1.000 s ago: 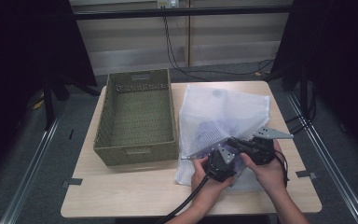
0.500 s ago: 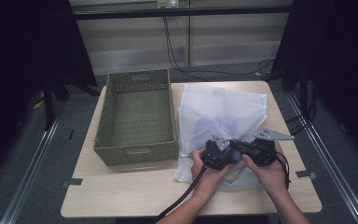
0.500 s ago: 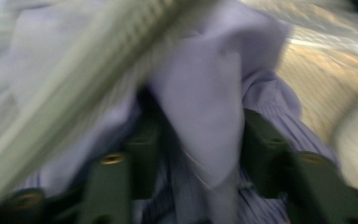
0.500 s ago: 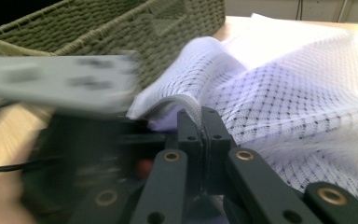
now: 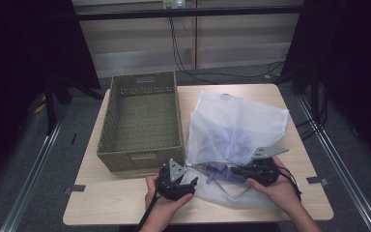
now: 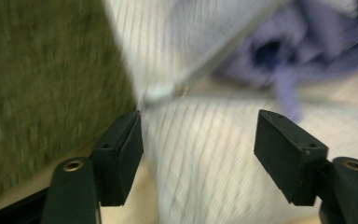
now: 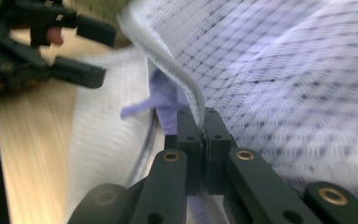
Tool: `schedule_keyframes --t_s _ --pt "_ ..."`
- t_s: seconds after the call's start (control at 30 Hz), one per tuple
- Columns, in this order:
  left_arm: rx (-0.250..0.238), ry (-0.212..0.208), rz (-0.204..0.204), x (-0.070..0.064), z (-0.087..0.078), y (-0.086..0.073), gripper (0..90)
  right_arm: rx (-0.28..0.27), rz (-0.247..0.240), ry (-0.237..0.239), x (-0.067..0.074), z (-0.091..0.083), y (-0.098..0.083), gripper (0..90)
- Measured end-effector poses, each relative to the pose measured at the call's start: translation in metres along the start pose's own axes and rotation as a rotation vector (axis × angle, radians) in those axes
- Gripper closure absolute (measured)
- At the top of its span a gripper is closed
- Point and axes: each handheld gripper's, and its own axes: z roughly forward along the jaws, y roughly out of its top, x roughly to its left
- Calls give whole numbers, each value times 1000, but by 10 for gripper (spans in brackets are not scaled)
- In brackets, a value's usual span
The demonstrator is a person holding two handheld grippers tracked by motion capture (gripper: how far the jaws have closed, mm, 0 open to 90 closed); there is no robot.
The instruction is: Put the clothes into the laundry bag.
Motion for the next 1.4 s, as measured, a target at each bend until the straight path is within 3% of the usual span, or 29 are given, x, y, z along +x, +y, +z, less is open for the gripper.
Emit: schedule_keyframes --t_s 0.07,0.17,0.2,0.3,0.4,0.47,0.57,0.63,0.67,0.73,0.8,0.87,0.9,0.97,1.0,1.03,1.13,1.2,1.33,1.37,1.4 --pt "26 3 2 1 3 -2 380 31 -40 15 6 9 1 887" --pt "20 6 0 -1 5 0 498 72 -71 32 12 21 1 887" --pt "26 -7 16 0 5 1 574 91 -80 25 13 25 0 887" --pt "20 -48 9 -4 6 2 866 125 -83 0 11 36 -2 887" --pt "29 -75 35 -4 5 2 895 123 -54 -27 8 39 0 890" --pt "48 -101 49 -2 4 3 897 136 -71 -85 6 39 4 891" --pt "56 -148 53 -2 2 2 899 138 -46 -195 -5 40 9 892" --pt "63 -166 79 0 1 2 900 139 -33 -316 -21 42 15 894" --pt "61 -180 75 0 1 1 900 134 -18 -350 -28 44 17 895" --pt "57 -211 46 4 1 0 900 124 22 -492 -46 47 21 896" --pt "43 -226 22 6 1 -2 900 117 79 -546 -61 48 20 896" --pt "35 -228 10 6 1 -4 899 72 106 -515 -64 45 19 895" --pt "33 -225 7 6 0 -4 898 25 88 -458 -59 39 20 895" --pt "24 -225 4 6 1 -5 897 -59 20 -392 -40 25 23 894" --pt "25 -228 -2 5 1 -5 896 -89 -19 -333 -29 18 24 892" --pt "22 -227 -14 5 2 -4 895 -95 -54 -286 -18 12 24 891" --pt "23 -224 -19 3 4 -3 894 -32 -132 -157 6 14 18 885" --pt "23 -220 -8 1 4 -2 894 36 -163 -107 9 26 8 886" --pt "27 -223 -7 2 4 -2 894 76 -116 -42 0 42 -7 888" --pt "23 -226 -9 1 5 -3 894 76 -98 -35 -4 42 -6 889" --pt "27 -219 -12 1 4 -2 894 81 -92 -59 -6 41 -4 889"
